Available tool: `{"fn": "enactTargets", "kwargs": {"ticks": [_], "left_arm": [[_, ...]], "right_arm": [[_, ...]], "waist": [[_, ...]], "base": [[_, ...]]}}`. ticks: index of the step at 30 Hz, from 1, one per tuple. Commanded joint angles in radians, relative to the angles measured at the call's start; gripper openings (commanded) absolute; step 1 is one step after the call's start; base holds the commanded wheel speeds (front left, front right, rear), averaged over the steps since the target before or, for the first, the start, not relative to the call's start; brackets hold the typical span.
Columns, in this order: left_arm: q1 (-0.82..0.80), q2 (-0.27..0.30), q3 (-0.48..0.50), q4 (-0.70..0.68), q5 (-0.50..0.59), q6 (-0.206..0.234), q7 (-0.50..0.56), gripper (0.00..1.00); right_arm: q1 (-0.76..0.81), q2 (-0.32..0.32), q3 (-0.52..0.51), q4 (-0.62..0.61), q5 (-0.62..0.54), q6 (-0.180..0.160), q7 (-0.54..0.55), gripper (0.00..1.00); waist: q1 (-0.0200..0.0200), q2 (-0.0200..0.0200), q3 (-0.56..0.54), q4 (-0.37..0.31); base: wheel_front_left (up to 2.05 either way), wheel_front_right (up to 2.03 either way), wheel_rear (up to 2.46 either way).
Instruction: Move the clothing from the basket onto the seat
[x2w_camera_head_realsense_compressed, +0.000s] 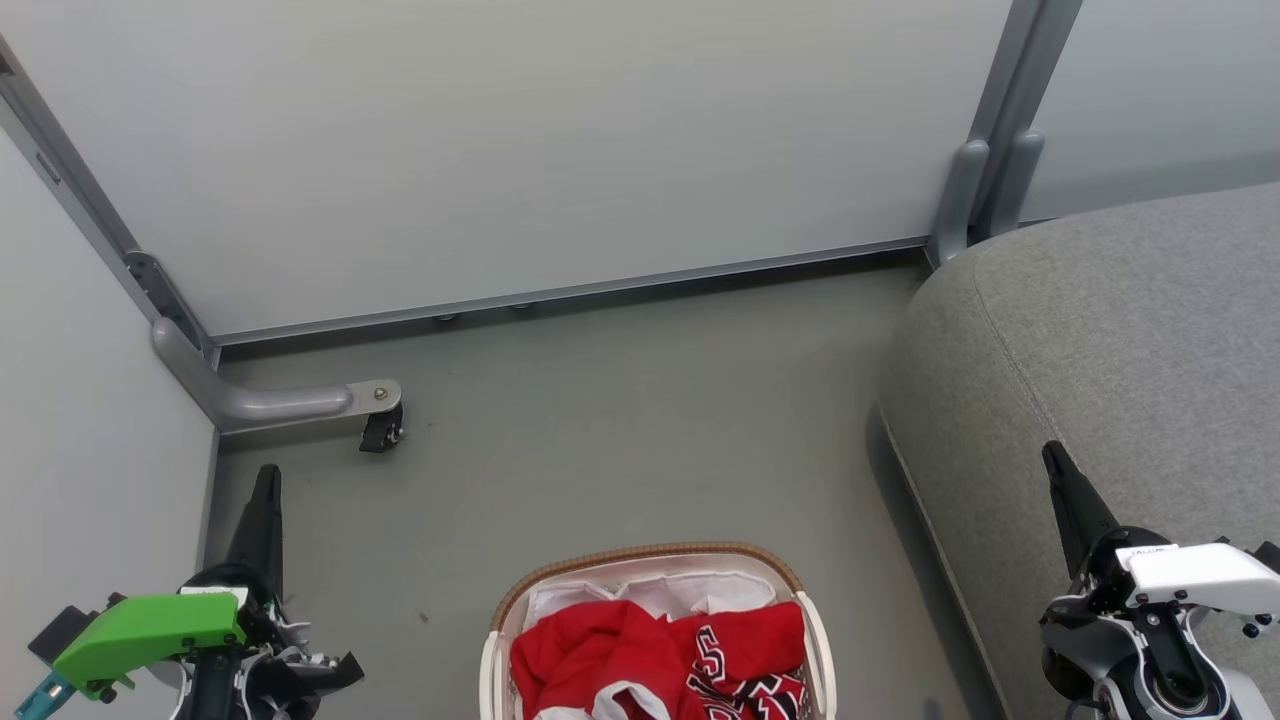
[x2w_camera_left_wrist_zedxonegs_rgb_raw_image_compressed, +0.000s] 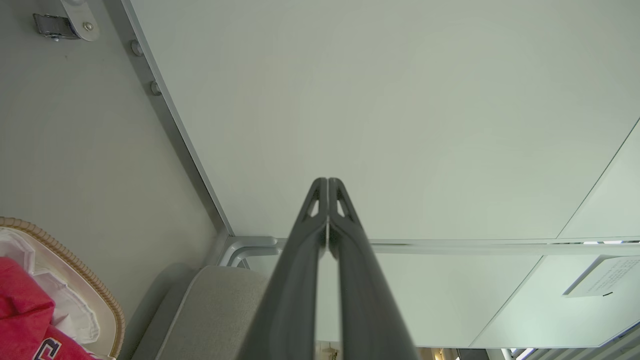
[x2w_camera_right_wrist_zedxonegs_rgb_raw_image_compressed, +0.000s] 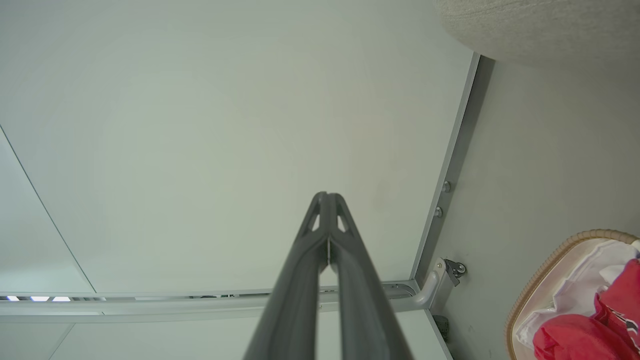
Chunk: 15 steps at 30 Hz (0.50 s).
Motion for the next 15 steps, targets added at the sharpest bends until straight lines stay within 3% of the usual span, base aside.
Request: {"fn": "enactTargets", "kwargs": {"ticks": [1,15], "left_arm": [[-0.011,0.000,0.002,-0.001,0.005,-0.004,0.001,0.00],[-0.011,0.000,0.002,-0.001,0.004,-0.004,0.000,0.00]], "right_arm": [[0.010,-0.003,-0.002,0.000,-0.005,0.001,0.004,0.00],[0.010,-0.002,-0.003,0.000,-0.005,0.001,0.004,0.00]], "waist": [[0.0000,0.0000,0.000,0.000],[0.0000,0.0000,0.000,0.000]], "base": [[0.00,0.00,0.00],[0.00,0.00,0.00]]}}
